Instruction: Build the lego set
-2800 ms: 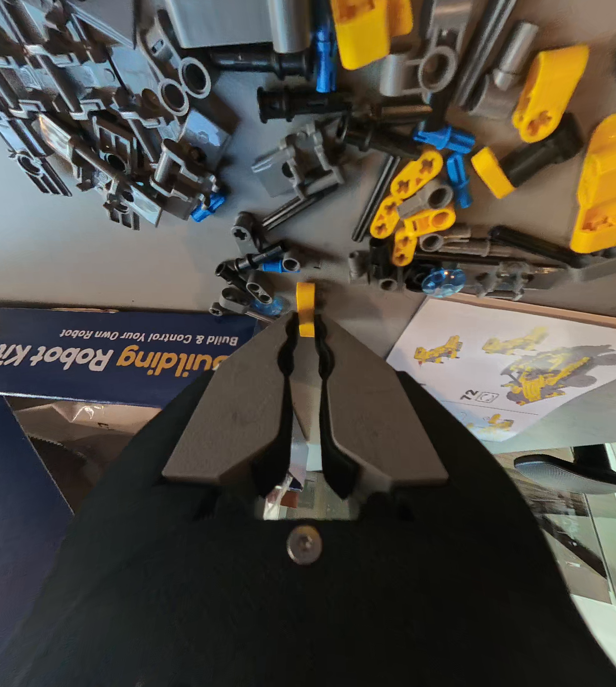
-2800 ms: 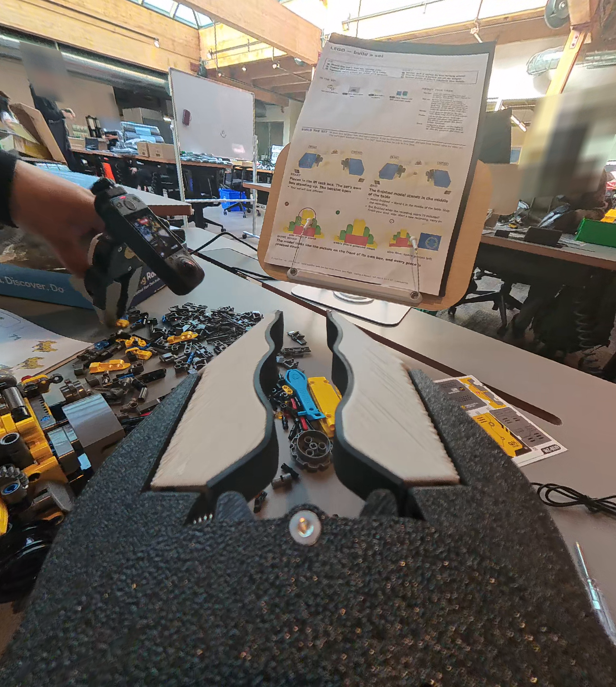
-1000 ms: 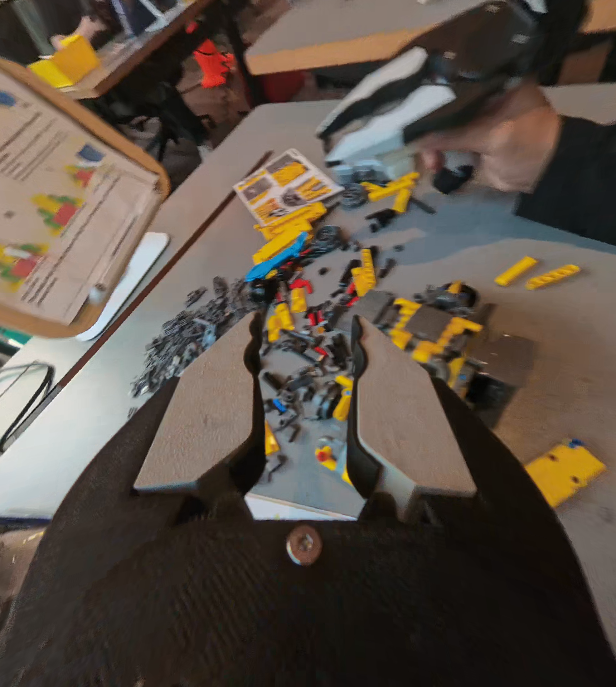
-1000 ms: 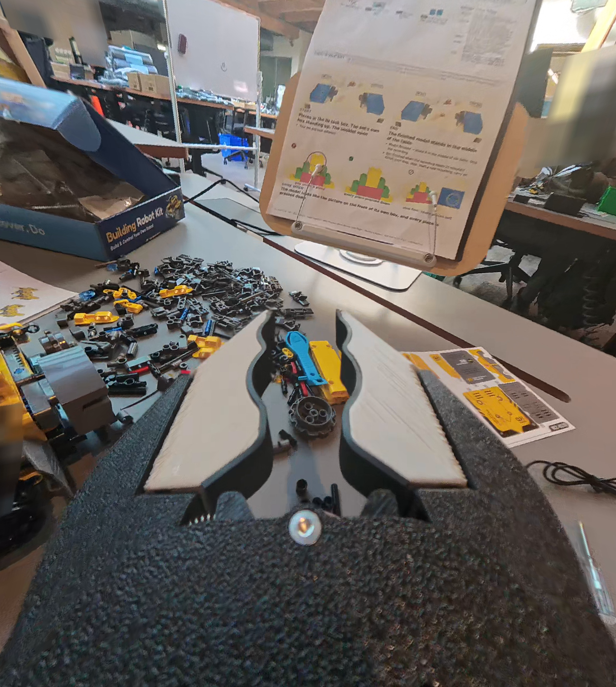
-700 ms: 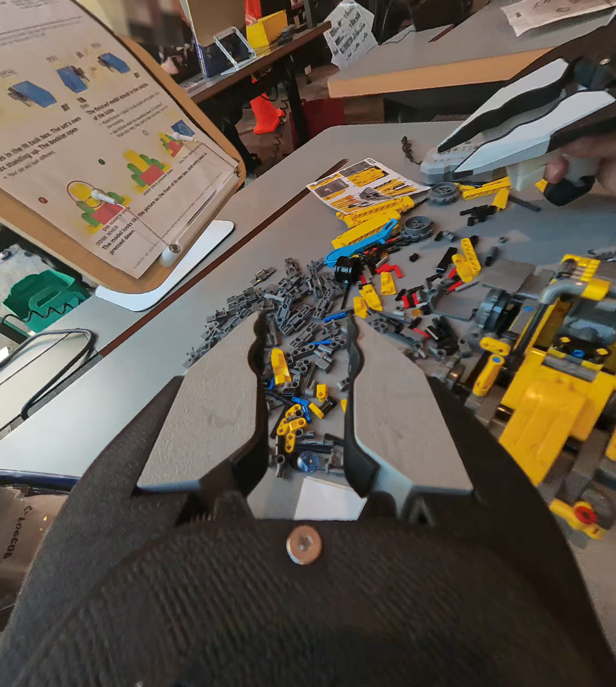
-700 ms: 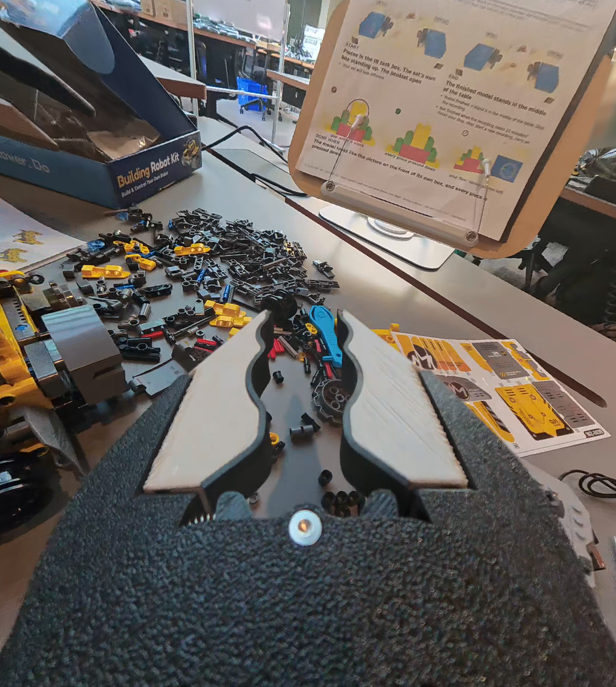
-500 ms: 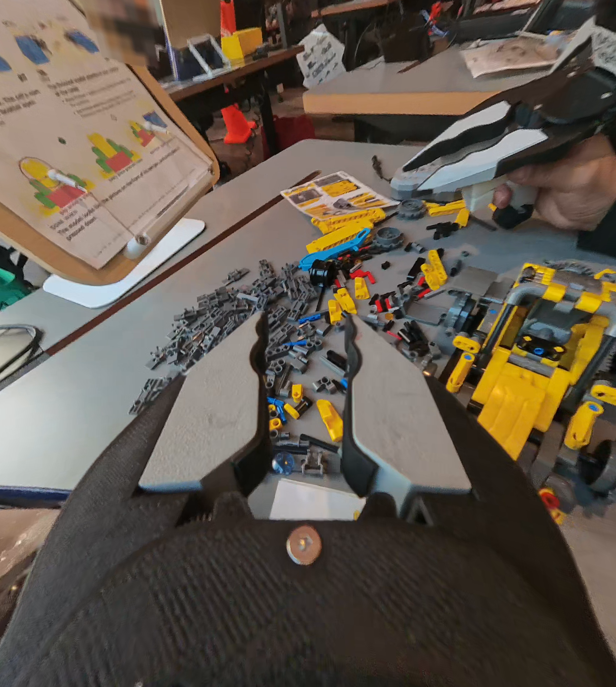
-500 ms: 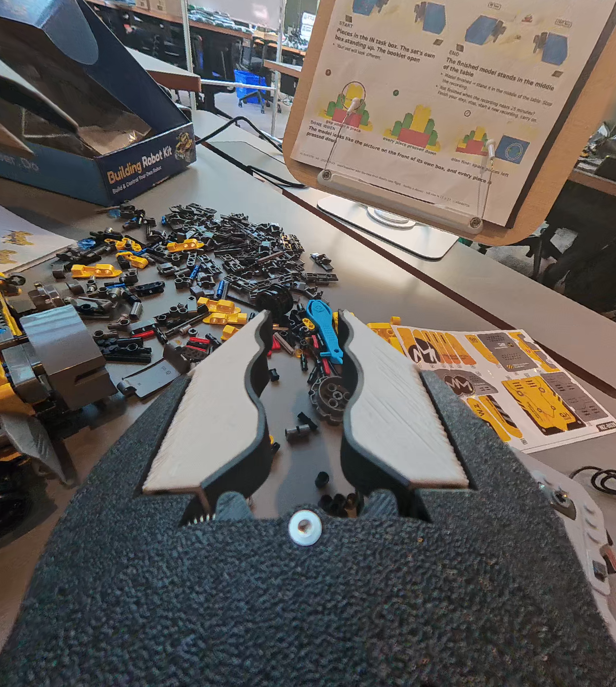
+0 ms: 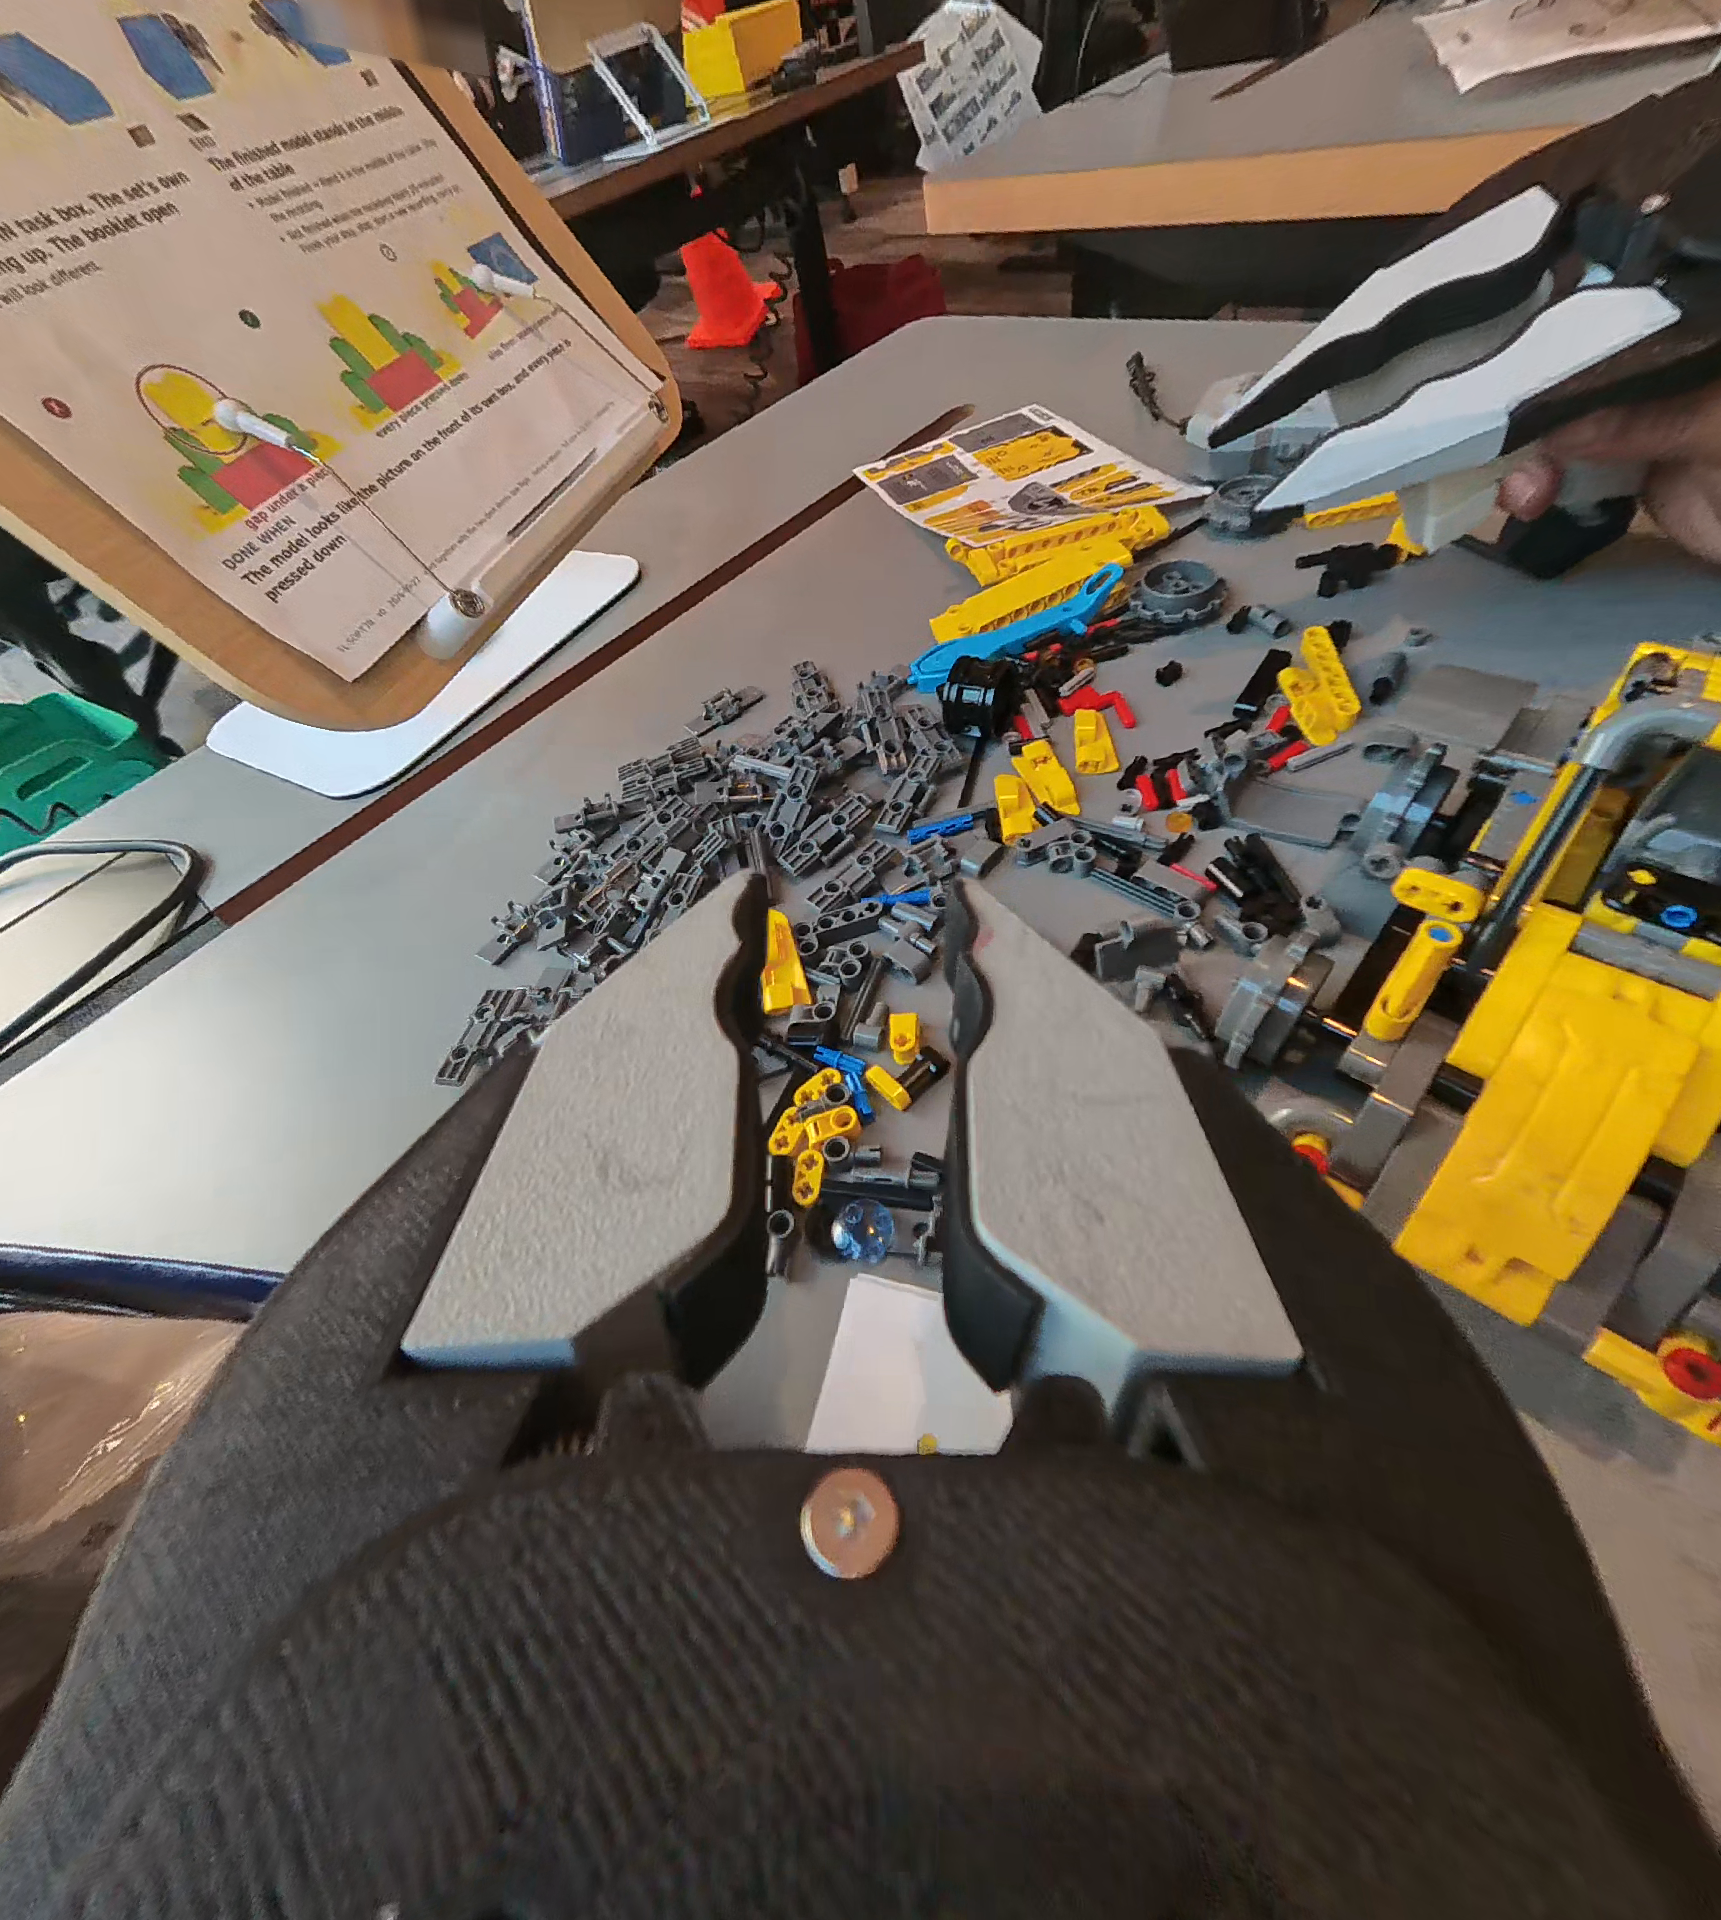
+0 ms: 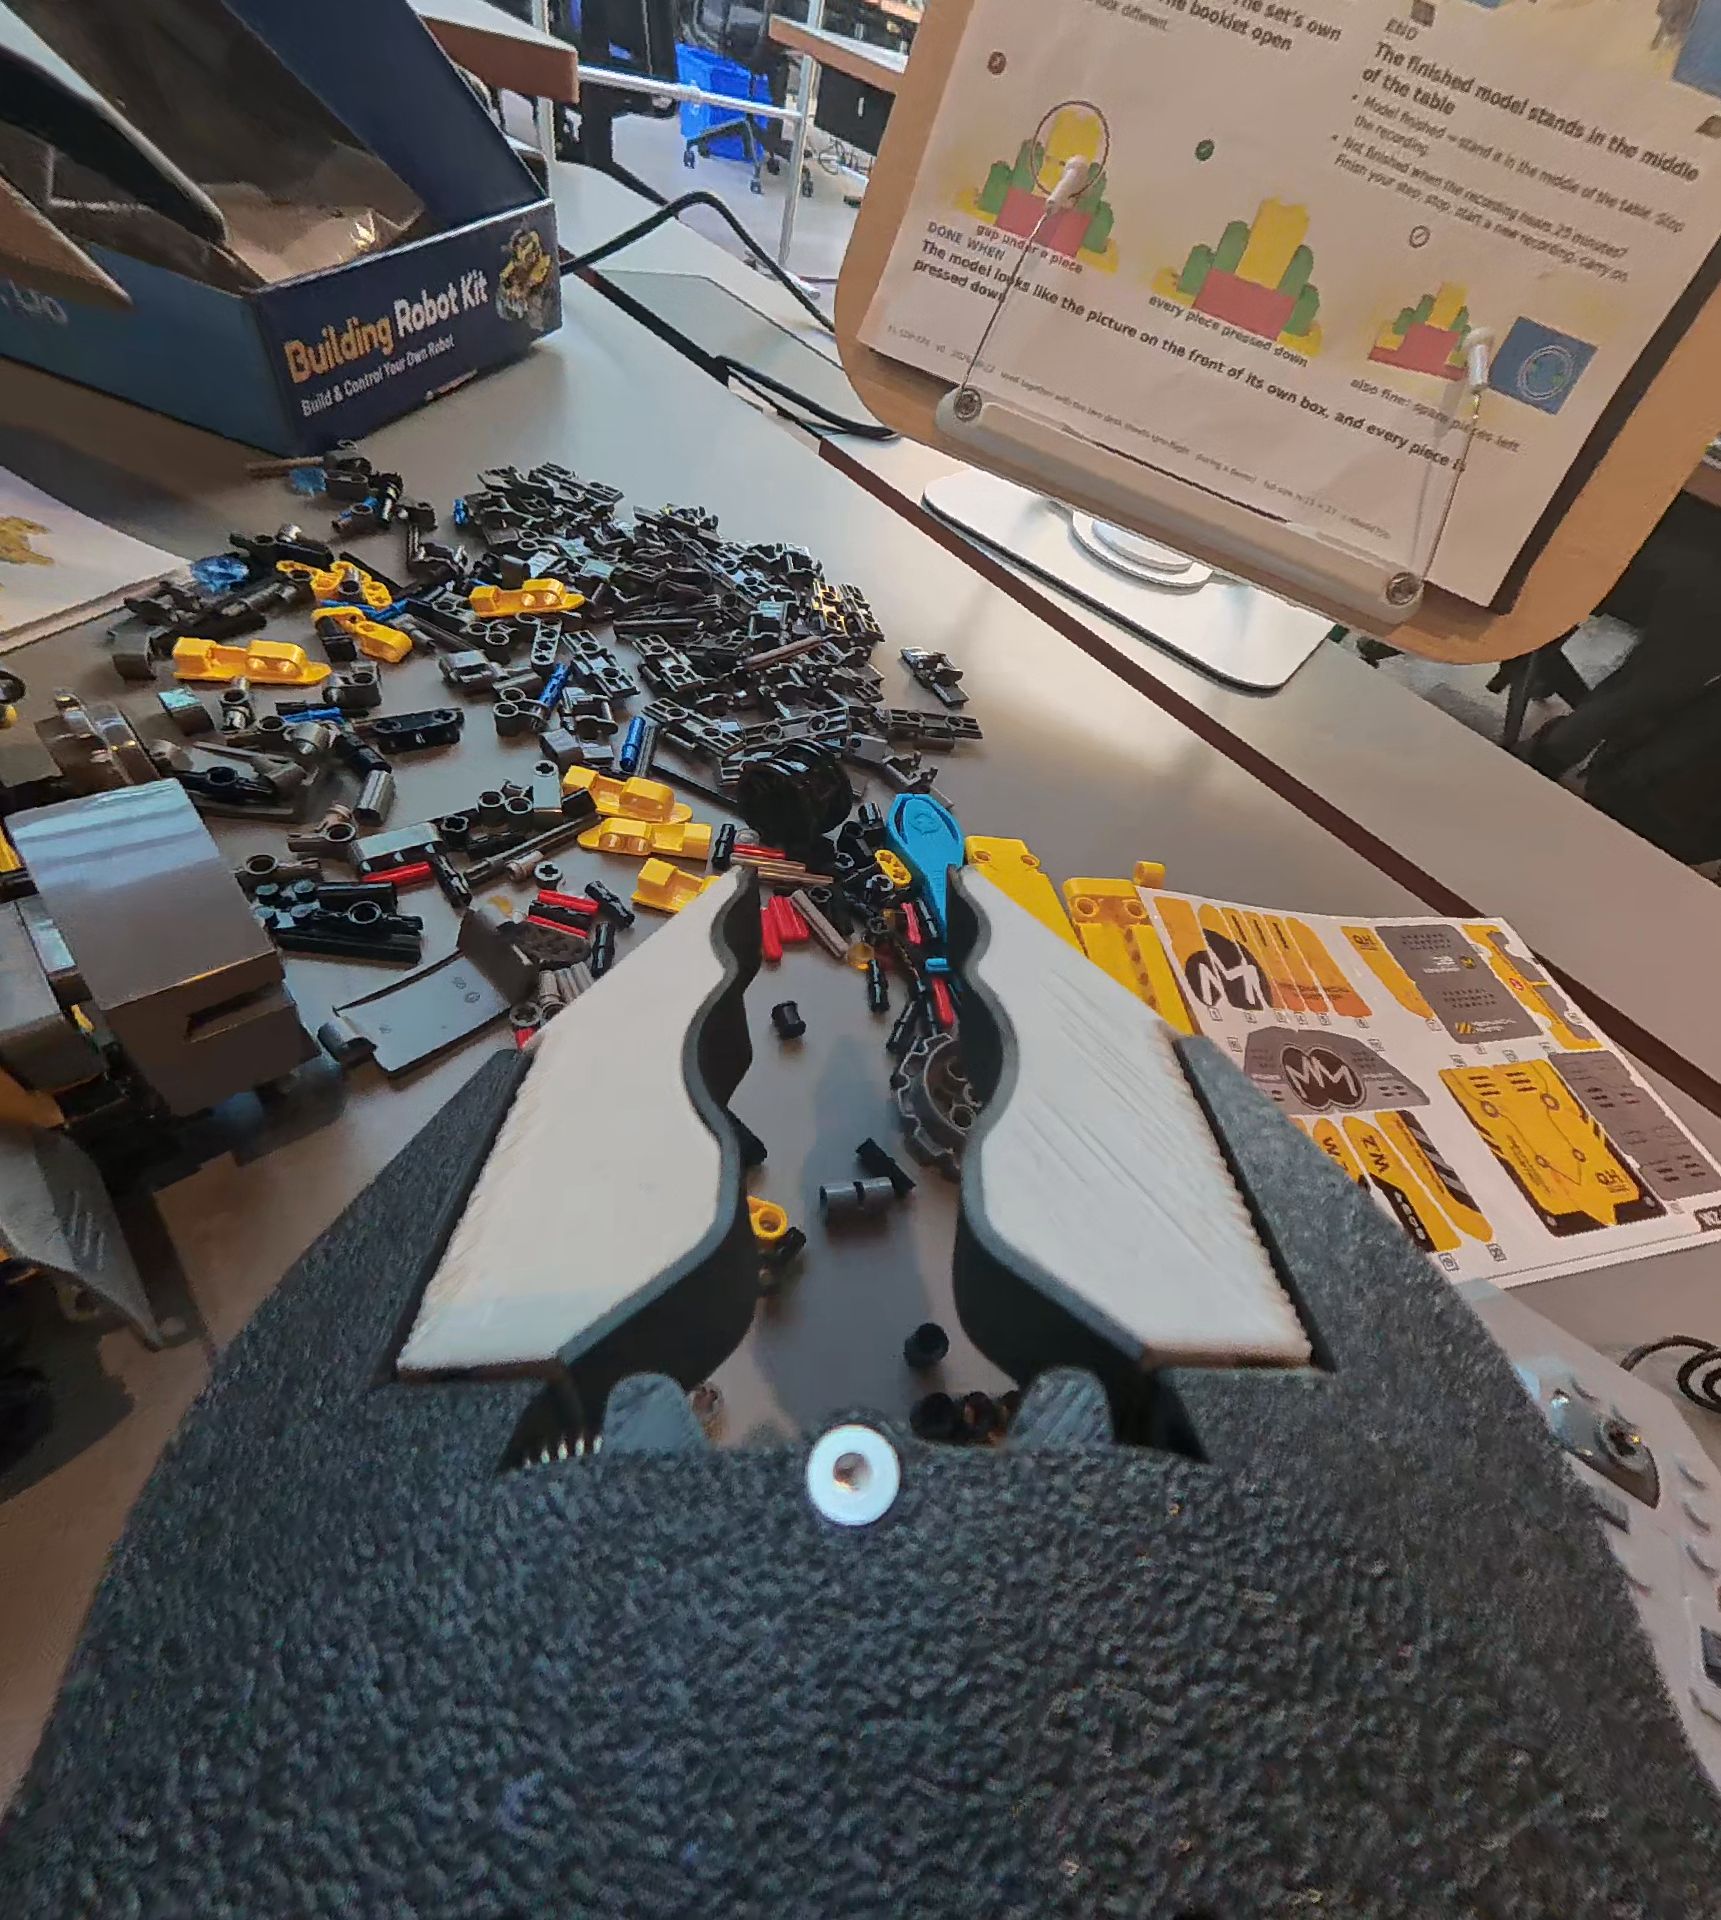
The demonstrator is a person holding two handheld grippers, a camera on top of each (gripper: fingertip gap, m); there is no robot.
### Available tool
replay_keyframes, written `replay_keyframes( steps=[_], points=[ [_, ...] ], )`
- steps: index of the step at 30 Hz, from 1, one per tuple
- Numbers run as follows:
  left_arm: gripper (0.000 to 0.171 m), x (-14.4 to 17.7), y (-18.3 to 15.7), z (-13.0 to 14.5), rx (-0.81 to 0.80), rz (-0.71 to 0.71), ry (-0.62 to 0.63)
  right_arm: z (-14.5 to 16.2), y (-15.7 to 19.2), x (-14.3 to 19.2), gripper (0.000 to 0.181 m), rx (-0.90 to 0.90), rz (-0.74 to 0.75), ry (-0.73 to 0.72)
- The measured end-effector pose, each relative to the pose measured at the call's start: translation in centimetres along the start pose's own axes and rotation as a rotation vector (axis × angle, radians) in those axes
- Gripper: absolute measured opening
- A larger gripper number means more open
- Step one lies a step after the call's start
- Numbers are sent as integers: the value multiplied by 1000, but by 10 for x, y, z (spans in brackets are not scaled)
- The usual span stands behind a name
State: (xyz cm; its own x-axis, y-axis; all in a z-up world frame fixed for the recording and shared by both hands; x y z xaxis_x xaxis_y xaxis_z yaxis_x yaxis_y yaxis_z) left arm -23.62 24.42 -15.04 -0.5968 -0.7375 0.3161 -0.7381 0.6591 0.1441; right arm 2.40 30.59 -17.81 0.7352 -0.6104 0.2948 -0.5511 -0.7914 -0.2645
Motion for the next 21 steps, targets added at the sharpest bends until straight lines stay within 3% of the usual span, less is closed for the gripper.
replay_keyframes(
  steps=[5,8,11,21],
  points=[
    [30,0,8,-3,8,-28,-21,0,2,-1,35,-2,-23,17],
    [42,-10,17,-11,58,-24,5,1,2,1,34,5,-25,21],
    [37,-19,22,-19,2,-51,12,1,0,2,34,-5,-29,17],
    [32,-26,12,-2,-64,-93,65,8,-4,-2,23,75,18,90]
  ],
)
Point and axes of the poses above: each gripper's, where its closed fingertips meet, x back along the fingers, z out of its underside, y = z × x across the jaws, the point moved 4 cm from there along x, back along the fingers, and after that the axes turned 3 degrees about x, right-handed, at the moved point
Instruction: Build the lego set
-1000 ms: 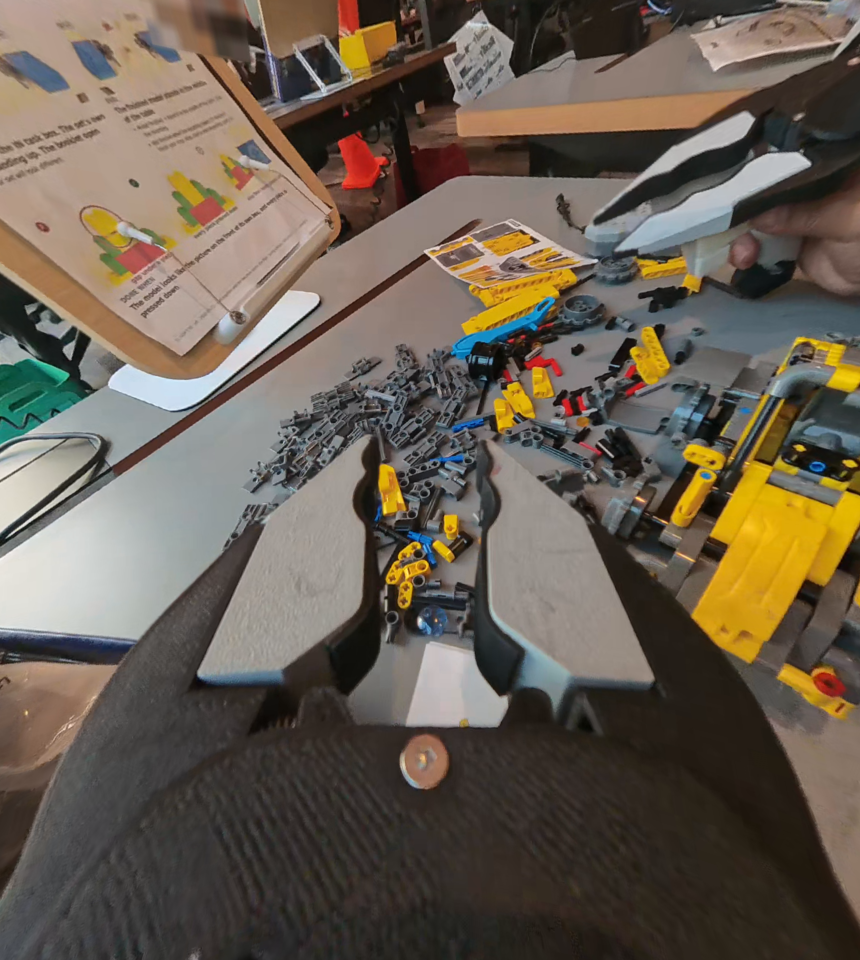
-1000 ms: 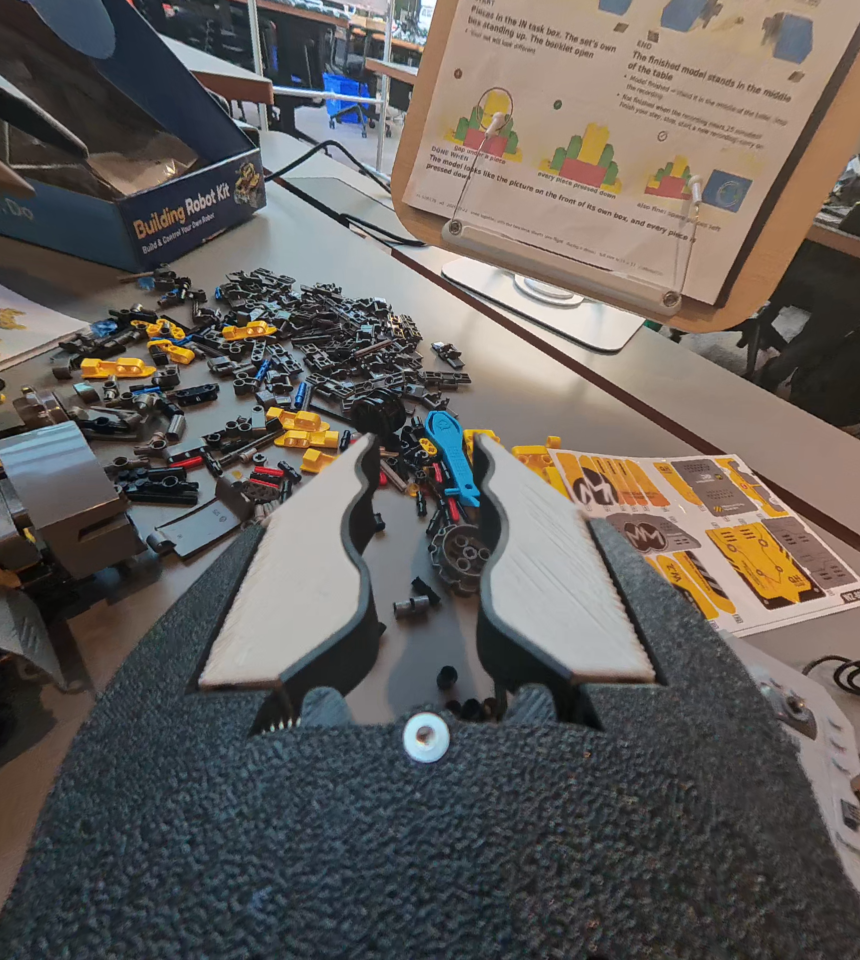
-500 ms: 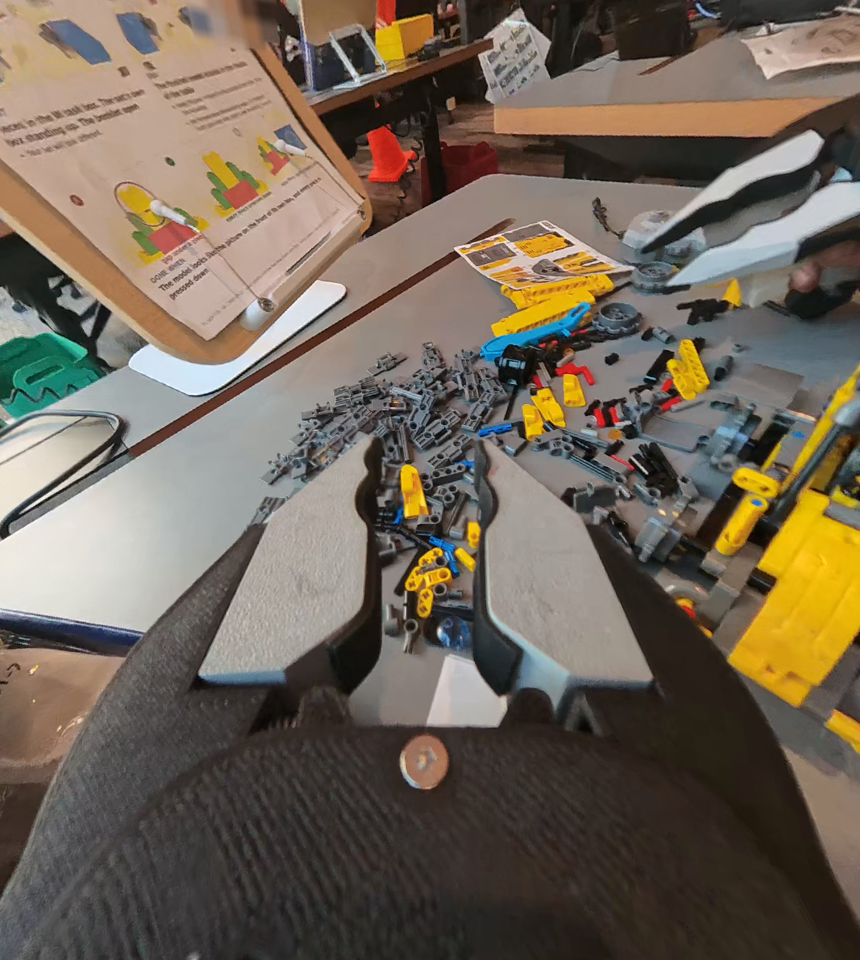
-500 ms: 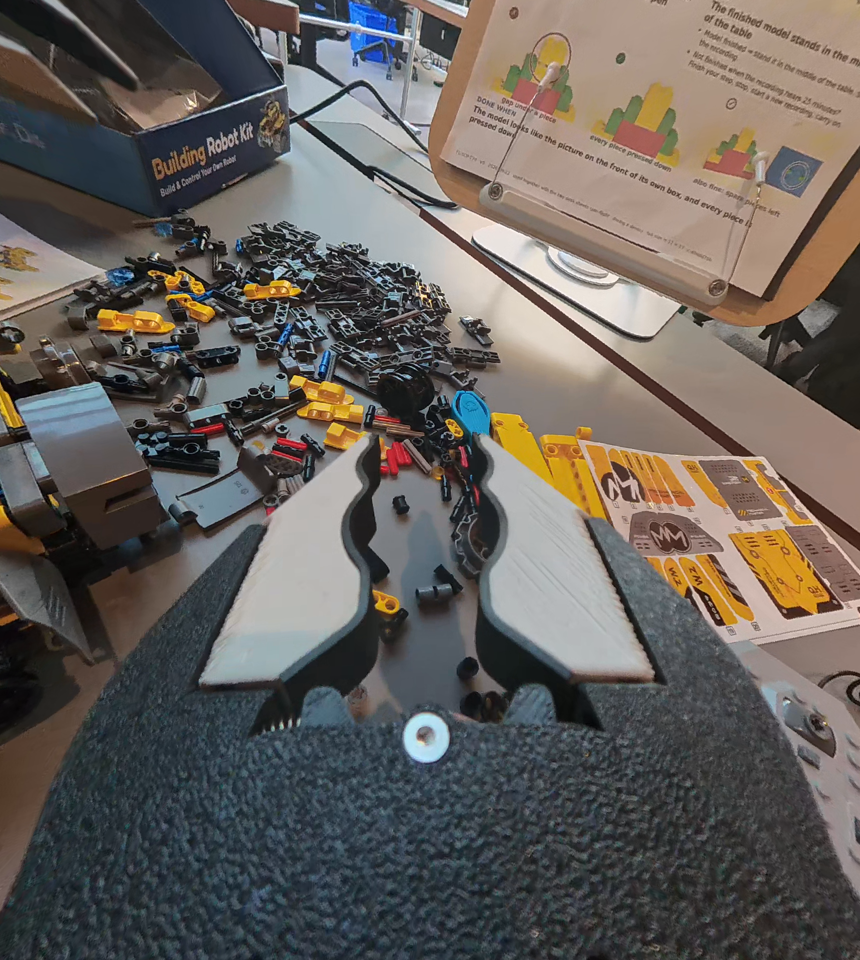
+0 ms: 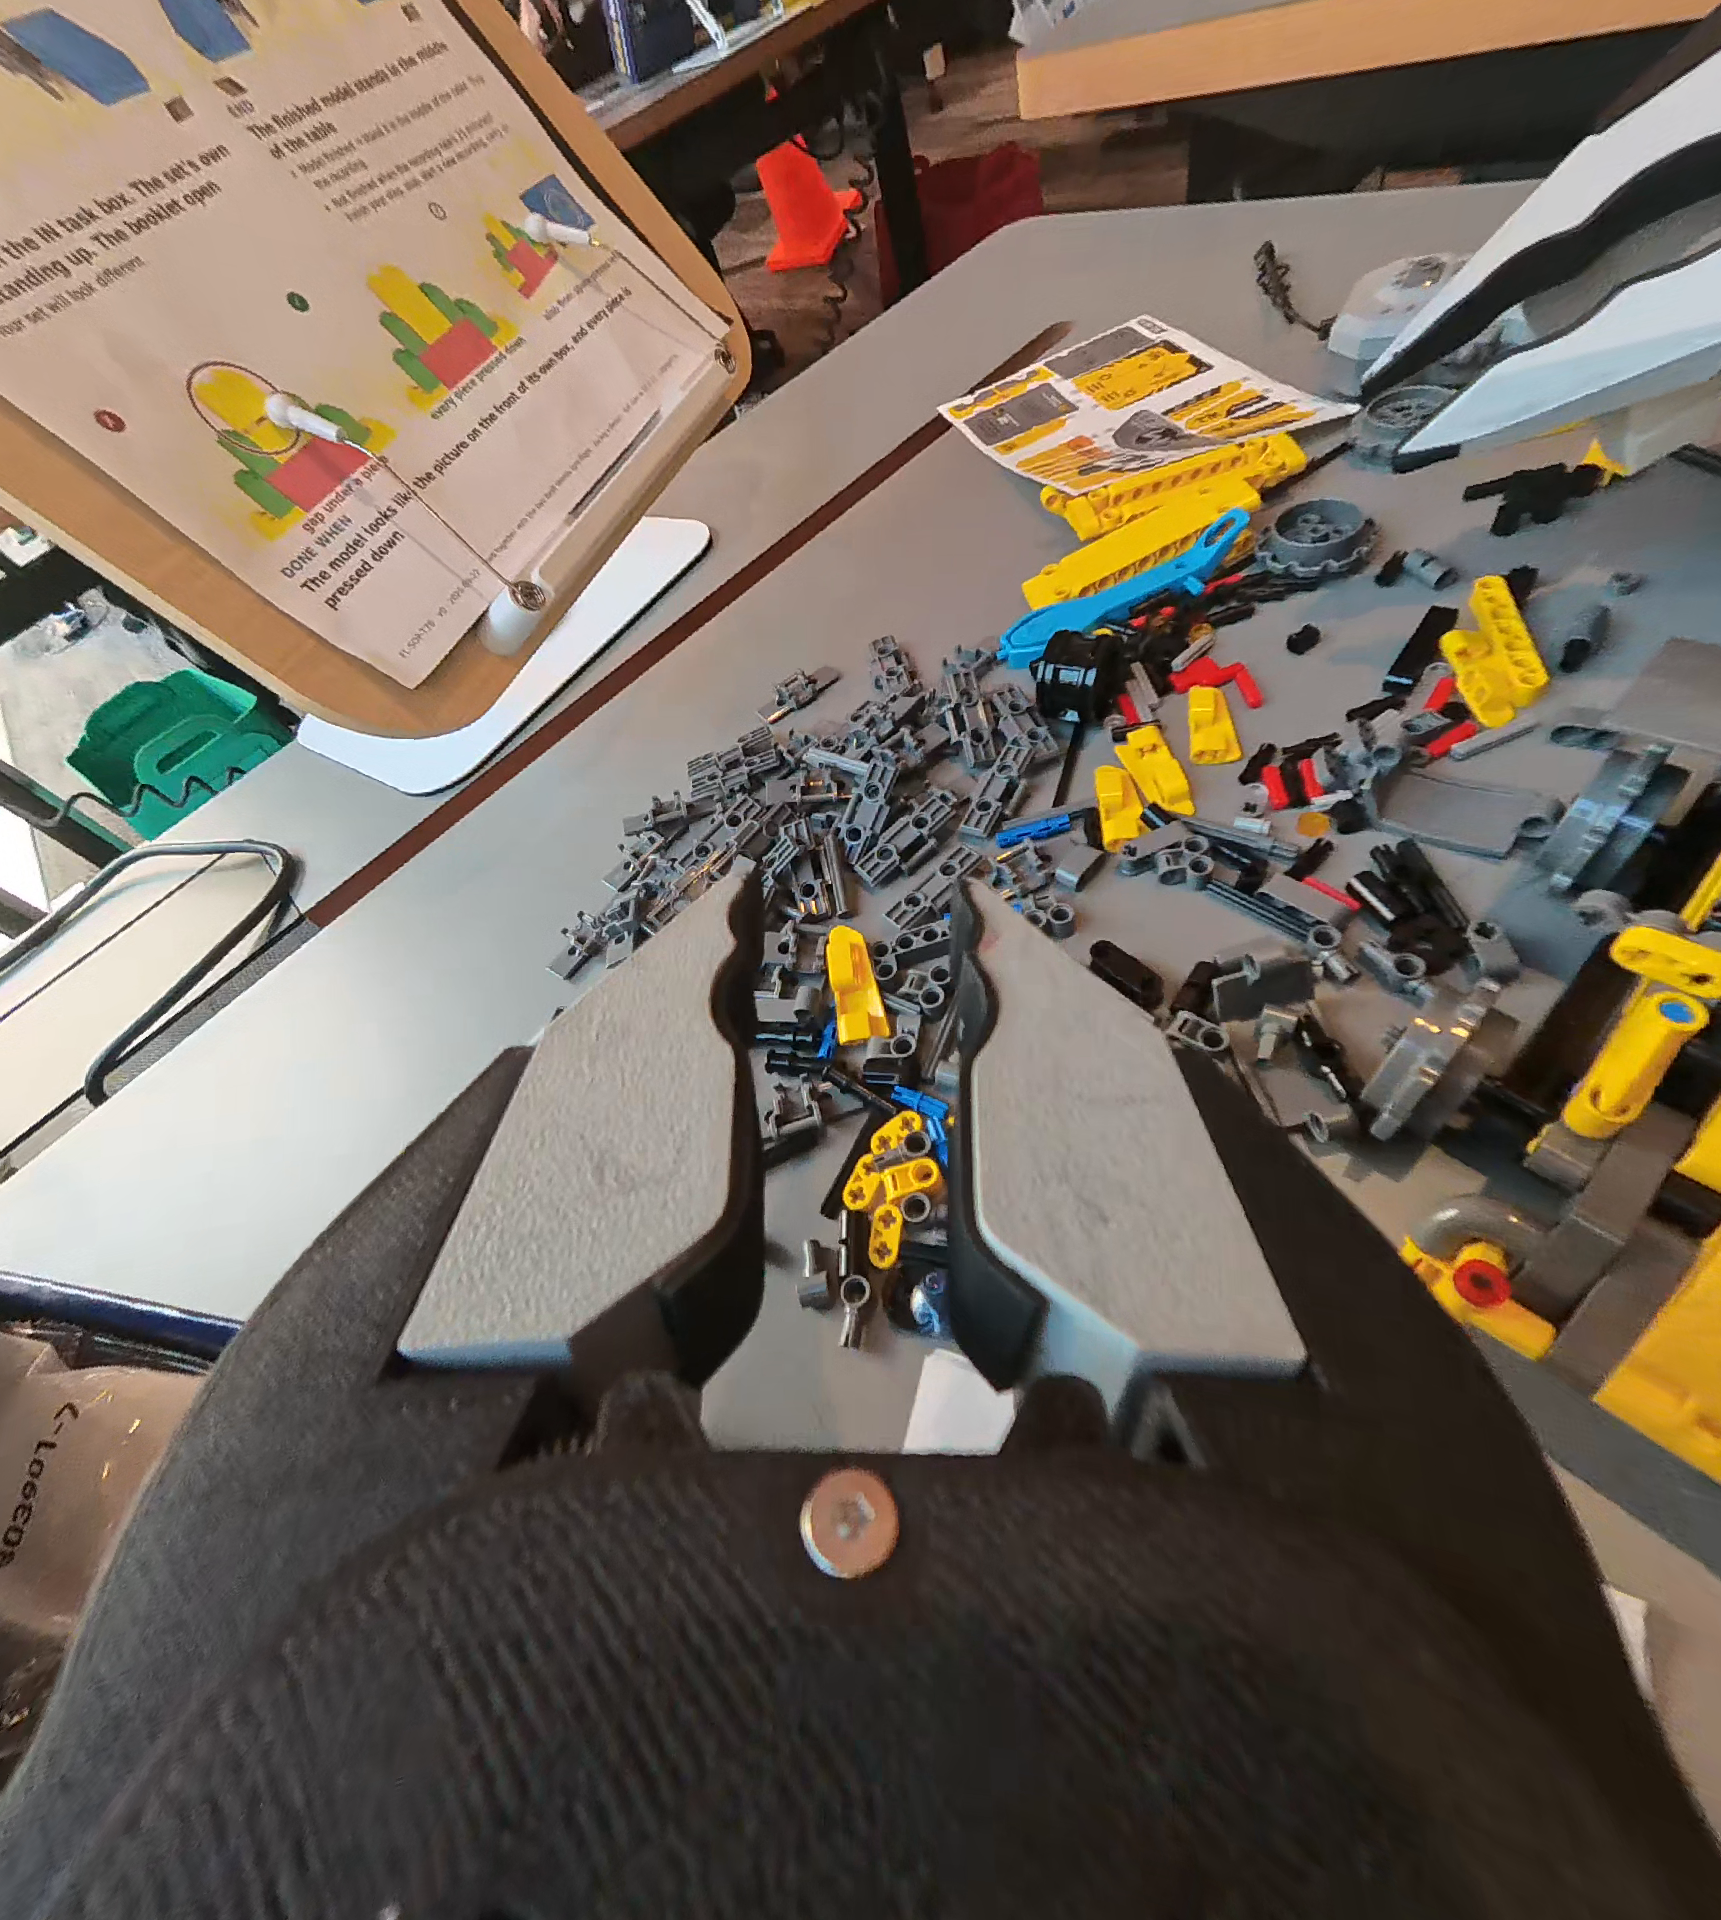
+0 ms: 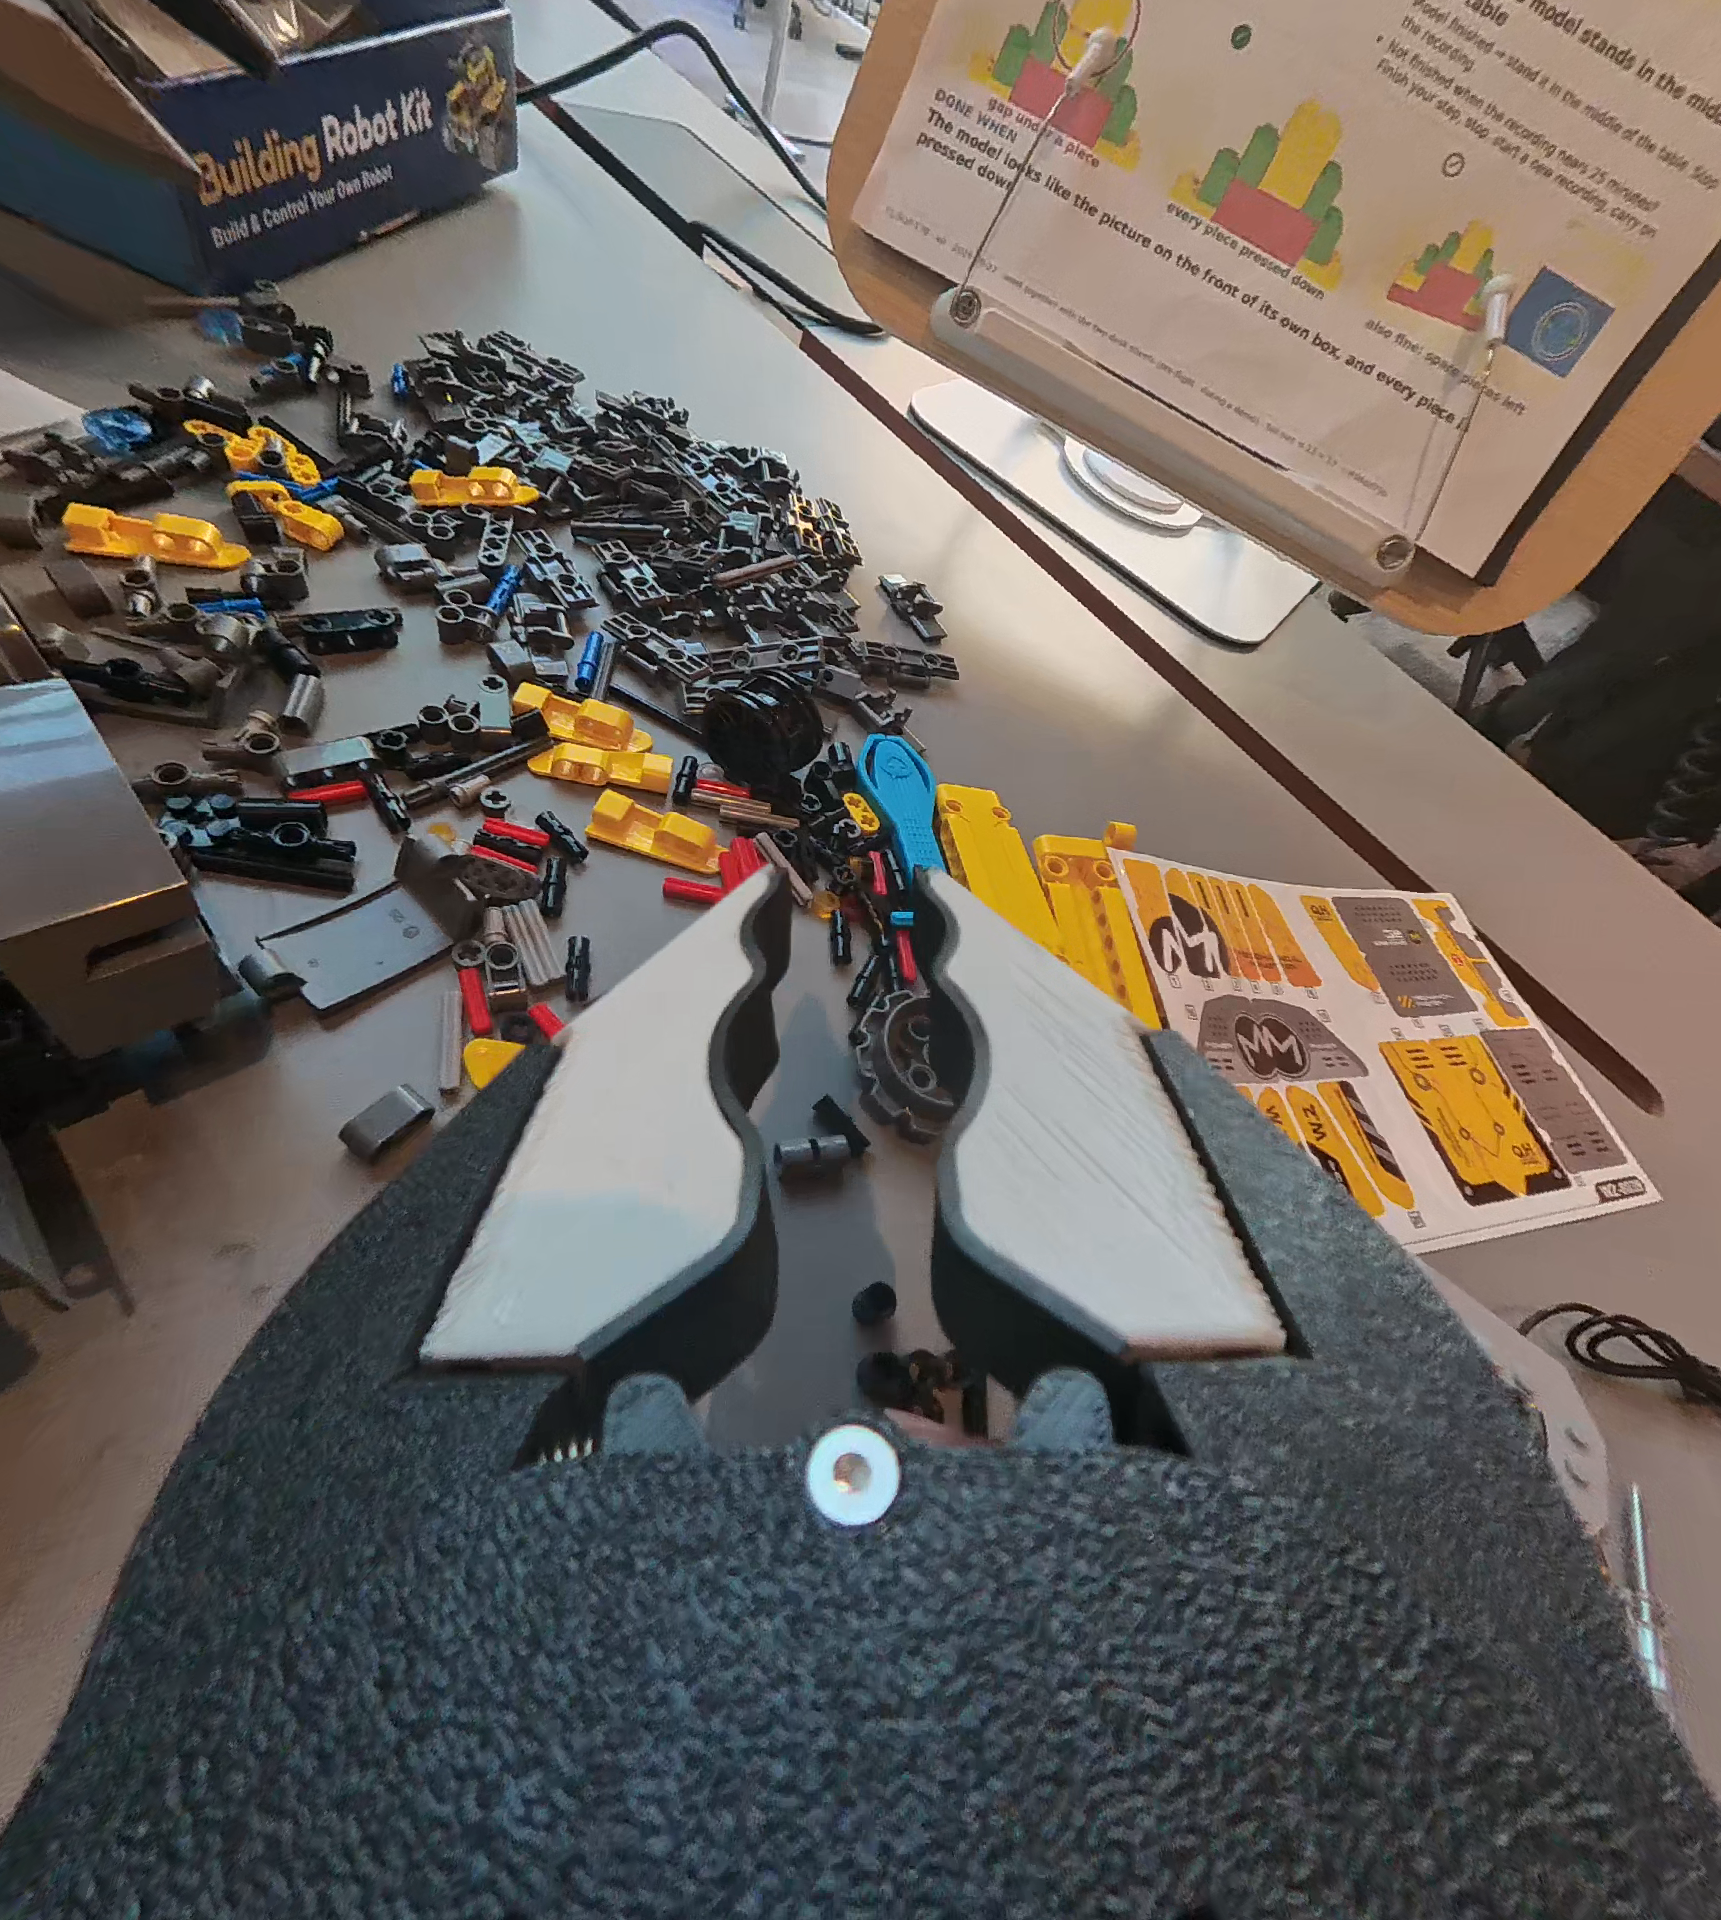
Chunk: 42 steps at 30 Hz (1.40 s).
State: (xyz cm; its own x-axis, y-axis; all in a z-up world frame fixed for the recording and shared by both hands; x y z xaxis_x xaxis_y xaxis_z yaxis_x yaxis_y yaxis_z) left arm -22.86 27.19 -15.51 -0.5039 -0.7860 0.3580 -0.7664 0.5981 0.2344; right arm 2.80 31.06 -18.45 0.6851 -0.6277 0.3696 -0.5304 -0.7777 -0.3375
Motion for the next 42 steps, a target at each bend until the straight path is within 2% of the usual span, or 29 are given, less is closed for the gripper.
replay_keyframes(
  steps=[25,42],
  points=[
    [28,2,15,10,54,-44,44,11,-9,2,20,-52,67,25],
    [24,0,13,12,42,-35,75,10,-10,3,18,-11,84,36]
  ],
)
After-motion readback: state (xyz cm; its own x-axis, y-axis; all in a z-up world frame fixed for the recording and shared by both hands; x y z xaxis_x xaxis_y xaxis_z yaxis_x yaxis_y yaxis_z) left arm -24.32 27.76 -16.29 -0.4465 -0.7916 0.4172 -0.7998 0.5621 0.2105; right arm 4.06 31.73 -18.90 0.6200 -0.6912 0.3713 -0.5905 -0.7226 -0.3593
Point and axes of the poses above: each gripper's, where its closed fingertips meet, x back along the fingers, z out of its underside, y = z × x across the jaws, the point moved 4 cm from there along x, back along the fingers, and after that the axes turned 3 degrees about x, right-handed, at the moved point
